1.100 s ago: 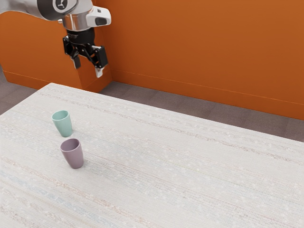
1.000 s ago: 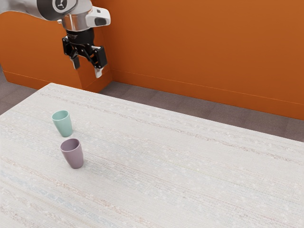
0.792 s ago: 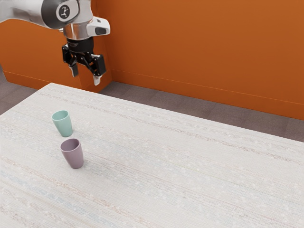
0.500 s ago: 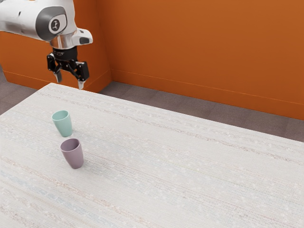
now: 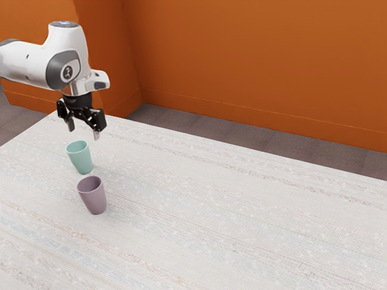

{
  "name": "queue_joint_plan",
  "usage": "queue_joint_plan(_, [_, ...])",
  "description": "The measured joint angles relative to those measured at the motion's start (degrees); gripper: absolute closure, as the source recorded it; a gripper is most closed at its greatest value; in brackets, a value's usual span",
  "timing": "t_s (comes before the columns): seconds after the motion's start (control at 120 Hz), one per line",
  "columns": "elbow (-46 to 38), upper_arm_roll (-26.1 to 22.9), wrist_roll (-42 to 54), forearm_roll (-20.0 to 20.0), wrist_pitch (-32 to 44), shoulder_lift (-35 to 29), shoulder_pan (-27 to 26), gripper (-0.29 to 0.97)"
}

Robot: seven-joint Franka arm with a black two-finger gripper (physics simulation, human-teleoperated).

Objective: Place the left cup onto the right cup

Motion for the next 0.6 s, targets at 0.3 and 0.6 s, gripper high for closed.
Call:
queue_joint_plan(0.3, [-0.28,2.95,3.70,-0.25,4.98,2.08,1.05,0.00])
queue_joint_plan(0.6, [0.30,3.19,8.62,-3.49,10.32,6.91,4.09,0.00])
